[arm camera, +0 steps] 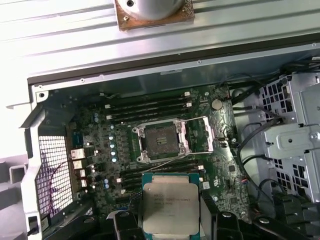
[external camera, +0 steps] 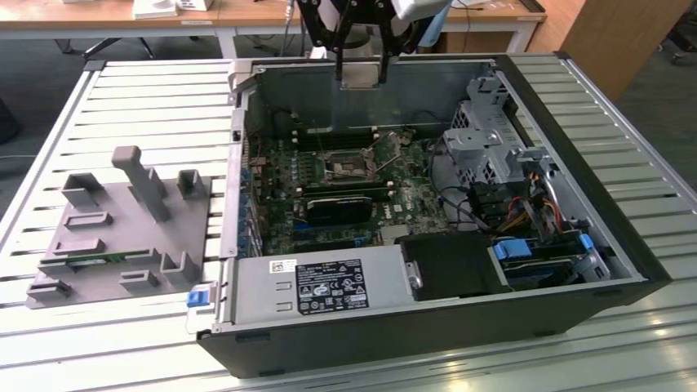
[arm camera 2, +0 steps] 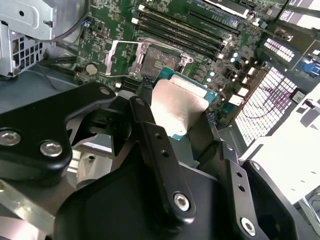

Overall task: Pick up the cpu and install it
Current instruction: 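Place the cpu into insertion slot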

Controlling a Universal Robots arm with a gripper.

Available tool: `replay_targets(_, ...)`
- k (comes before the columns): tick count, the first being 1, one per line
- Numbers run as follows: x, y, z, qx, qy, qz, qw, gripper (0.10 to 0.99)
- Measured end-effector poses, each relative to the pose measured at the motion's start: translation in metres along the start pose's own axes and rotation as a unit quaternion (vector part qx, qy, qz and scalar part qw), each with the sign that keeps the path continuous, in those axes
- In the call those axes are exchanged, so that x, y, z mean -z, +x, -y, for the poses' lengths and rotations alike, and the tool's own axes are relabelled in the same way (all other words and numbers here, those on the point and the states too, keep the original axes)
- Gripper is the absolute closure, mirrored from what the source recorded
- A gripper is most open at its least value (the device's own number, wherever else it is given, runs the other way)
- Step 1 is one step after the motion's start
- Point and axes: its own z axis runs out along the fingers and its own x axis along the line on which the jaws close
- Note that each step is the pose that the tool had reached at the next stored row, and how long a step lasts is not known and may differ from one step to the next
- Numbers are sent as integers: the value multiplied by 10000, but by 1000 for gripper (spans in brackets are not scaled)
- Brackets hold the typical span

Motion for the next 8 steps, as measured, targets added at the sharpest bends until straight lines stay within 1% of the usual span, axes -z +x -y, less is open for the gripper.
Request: replay_targets(8, -6, 0, 1, -102, 0, 9, 9999, 545)
